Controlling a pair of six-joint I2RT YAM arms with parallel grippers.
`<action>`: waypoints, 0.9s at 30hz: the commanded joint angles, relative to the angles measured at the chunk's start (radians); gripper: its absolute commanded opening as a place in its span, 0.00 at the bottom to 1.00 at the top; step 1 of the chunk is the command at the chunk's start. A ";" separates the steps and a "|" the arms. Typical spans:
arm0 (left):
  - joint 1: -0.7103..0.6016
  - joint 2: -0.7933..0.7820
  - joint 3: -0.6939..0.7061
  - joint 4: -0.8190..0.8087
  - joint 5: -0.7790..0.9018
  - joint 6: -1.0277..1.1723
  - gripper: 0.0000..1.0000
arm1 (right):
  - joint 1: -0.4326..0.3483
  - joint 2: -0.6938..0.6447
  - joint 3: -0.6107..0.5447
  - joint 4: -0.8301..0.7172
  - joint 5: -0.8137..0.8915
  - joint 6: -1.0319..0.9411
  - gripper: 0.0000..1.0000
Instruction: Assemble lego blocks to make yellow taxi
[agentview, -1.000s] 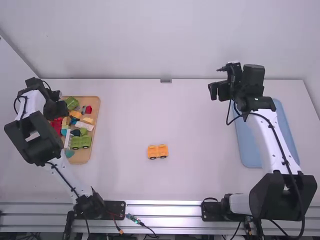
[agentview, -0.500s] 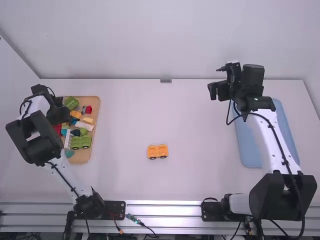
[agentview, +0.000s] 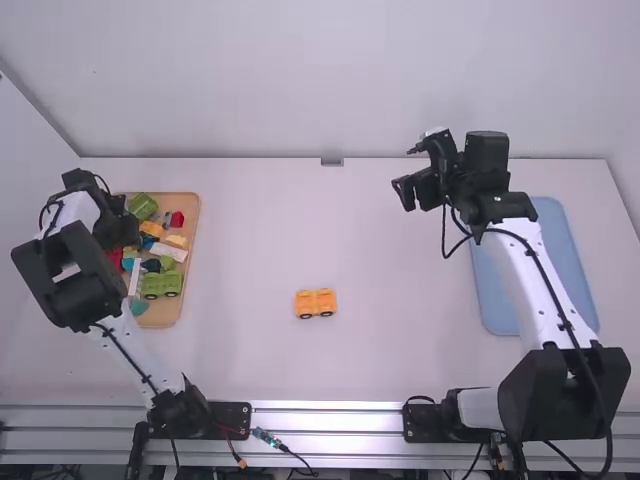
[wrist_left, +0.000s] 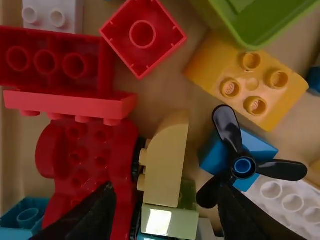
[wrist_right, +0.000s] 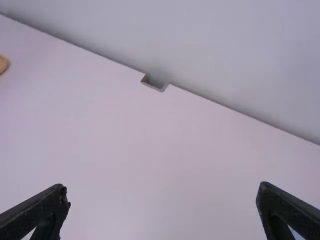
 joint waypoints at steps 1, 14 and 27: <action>-0.003 0.003 -0.009 -0.016 -0.005 0.011 0.54 | -0.003 -0.017 0.028 -0.007 -0.058 -0.043 0.99; -0.002 0.004 -0.016 0.000 0.041 0.034 0.43 | -0.001 -0.017 0.028 -0.013 -0.054 -0.046 0.99; -0.002 0.004 -0.094 0.083 0.038 0.035 0.45 | -0.002 -0.017 0.028 -0.010 -0.055 -0.046 0.99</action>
